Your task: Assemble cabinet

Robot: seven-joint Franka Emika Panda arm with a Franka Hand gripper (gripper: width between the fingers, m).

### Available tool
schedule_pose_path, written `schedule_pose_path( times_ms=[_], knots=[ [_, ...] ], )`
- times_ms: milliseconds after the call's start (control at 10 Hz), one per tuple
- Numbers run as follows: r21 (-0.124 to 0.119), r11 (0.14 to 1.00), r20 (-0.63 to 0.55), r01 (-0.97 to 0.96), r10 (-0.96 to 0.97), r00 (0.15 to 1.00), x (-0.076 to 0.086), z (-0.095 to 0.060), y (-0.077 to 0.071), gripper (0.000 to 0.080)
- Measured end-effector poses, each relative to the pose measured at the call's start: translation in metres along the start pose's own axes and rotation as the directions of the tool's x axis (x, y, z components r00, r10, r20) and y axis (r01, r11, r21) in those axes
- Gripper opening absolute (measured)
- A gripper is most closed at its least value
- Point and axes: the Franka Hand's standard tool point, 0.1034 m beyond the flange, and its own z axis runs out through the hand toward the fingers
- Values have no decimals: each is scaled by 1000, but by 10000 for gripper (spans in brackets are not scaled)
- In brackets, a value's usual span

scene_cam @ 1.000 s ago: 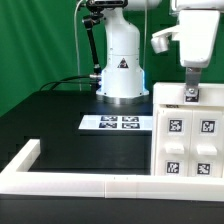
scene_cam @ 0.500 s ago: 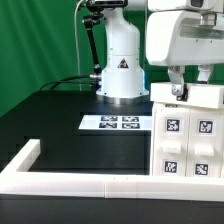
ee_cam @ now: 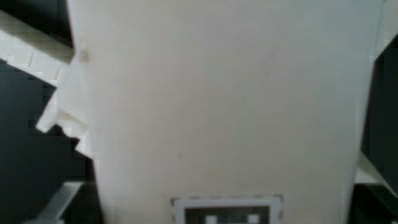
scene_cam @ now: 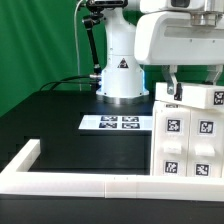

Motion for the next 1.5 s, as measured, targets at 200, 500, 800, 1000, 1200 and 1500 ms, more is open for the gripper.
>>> schedule_pose_path(
  times_ms=[200,500,800,1000,1200,1500],
  knots=[
    [0,995,0,-103,103,995,0,0,0,560],
    [28,923,-28,-383,383,923,1,2,2,560],
    [77,751,-56,-656,660,749,6,1,0,560],
    [103,623,-40,-775,781,623,8,0,-1,560],
    [112,532,-25,-839,846,533,8,0,-1,560],
    [120,381,0,-917,923,384,8,0,-1,560]
  ],
)
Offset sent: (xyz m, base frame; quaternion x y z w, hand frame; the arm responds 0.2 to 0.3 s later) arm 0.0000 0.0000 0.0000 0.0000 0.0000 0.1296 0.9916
